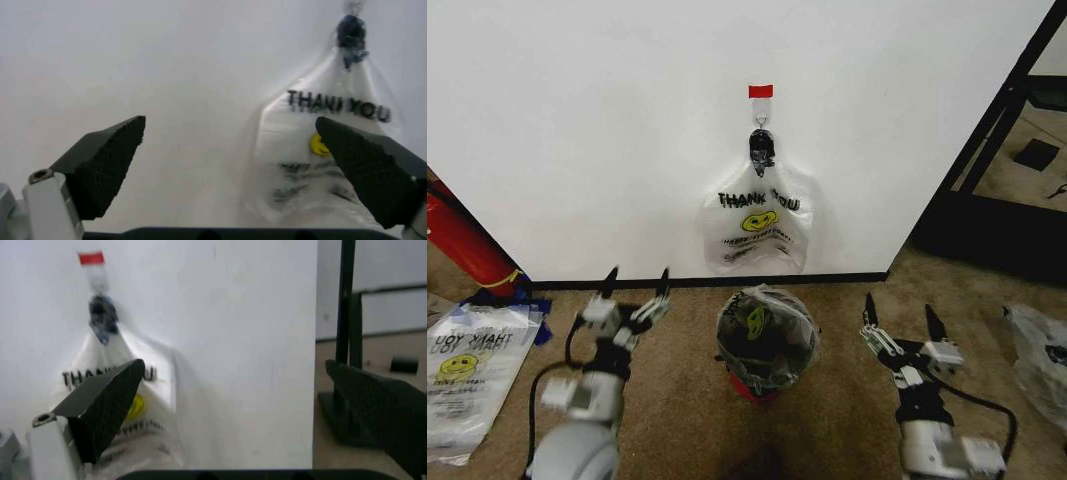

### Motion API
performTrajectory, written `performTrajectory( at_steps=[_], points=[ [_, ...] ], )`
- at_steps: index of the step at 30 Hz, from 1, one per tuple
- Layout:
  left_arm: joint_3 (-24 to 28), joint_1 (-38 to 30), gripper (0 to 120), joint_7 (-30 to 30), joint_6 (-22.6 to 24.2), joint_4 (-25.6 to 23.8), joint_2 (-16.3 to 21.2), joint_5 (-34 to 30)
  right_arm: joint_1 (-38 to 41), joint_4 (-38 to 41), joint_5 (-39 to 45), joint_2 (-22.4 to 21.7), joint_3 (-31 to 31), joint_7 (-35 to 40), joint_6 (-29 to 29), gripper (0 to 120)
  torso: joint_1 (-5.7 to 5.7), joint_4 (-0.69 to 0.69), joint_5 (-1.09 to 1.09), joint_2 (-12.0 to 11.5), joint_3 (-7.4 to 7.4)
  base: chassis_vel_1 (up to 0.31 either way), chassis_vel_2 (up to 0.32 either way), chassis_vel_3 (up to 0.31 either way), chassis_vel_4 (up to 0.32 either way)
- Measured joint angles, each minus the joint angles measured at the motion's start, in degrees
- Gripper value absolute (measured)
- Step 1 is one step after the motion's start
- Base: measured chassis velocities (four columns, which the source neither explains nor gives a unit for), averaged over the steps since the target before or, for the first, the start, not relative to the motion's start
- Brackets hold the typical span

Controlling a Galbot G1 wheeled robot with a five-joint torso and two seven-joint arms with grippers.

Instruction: Pick up the garbage bag from the wall and place it over the trash bin.

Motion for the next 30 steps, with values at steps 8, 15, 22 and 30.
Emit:
performTrajectory(
  at_steps=[8,15,22,30],
  points=[
    [-0.9,1.1,100,0.2,-0.5,-0.9,-5.6,4.5,-1.8,1.5,-6.7,3.0,-2.0,2.1,3.8,100,0.0,-0.02,0.0,0.0,0.0,0.0,0.0,0.0,0.0],
    [-0.3,0.7,100,-0.1,1.2,-2.9,-5.4,6.2,-2.7,0.7,-9.6,3.7,-1.7,2.4,4.6,100,0.0,-0.02,0.0,0.0,0.0,0.0,0.0,0.0,0.0],
    [0.8,-0.1,100,-1.0,3.5,-3.7,-4.9,7.0,-3.0,-0.2,-11.4,5.3,-2.0,2.5,4.6,100,0.0,-0.02,-0.01,0.0,0.01,0.0,0.0,0.0,0.0],
    [1.0,-0.5,100,-2.2,4.8,-4.3,-5.4,7.5,-3.9,-0.9,-13.5,5.6,-2.4,2.4,5.7,100,0.01,-0.03,-0.01,0.0,0.01,0.0,0.0,0.0,0.0]
  ],
)
